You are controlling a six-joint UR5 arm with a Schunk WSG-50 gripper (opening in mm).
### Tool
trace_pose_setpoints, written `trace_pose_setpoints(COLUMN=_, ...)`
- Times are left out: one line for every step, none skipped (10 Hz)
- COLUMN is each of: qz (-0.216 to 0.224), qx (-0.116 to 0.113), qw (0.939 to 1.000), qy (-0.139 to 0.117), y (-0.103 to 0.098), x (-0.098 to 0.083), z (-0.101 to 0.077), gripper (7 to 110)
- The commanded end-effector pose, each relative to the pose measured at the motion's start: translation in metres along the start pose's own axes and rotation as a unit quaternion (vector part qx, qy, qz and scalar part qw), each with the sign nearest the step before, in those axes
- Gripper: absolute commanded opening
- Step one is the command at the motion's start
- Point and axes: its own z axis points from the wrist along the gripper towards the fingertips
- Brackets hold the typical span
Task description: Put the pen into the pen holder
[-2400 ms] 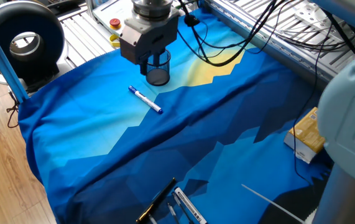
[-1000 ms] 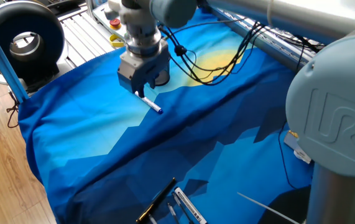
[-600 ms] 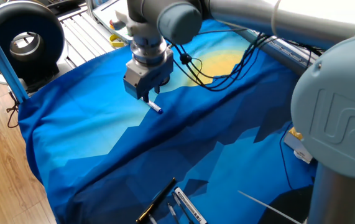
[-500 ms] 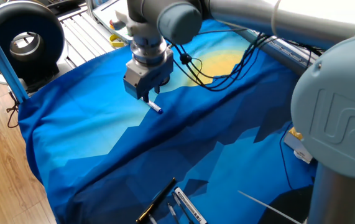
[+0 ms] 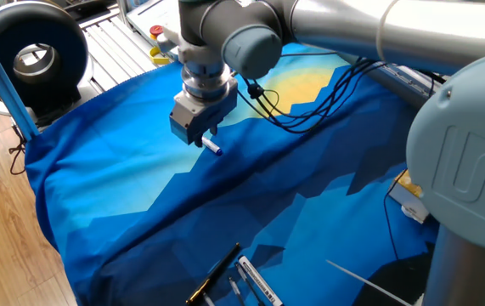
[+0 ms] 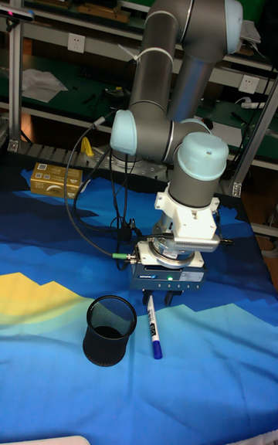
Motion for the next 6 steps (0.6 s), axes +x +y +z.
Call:
trace_pose_setpoints(qz=0.005, qx=-0.006, qw=1.0, qy=-0.003, y=-0.0009, x=0.0031, z=0.007, gripper=44)
trace_pose_setpoints(qz=0.005, qx=-0.006, qw=1.0, qy=-0.001, y=-0.0014, x=0.0044, z=0.0073, gripper=44)
trace_pose_setpoints(qz=0.005, qx=-0.006, qw=1.0, qy=0.0, y=-0.0011, x=0.0051, z=0.0072, gripper=44)
trace_pose_setpoints(qz=0.005, qx=-0.006, qw=1.0, qy=0.0, y=-0.0007, x=0.0056, z=0.0079, gripper=44)
trace_pose_setpoints(qz=0.003, qx=-0.005, qw=1.0, qy=-0.002, y=-0.0014, x=0.0058, z=0.0091, gripper=44)
trace_pose_setpoints(qz=0.002, qx=-0.005, qw=1.0, qy=-0.004, y=-0.0016, x=0.0062, z=0.011, gripper=44)
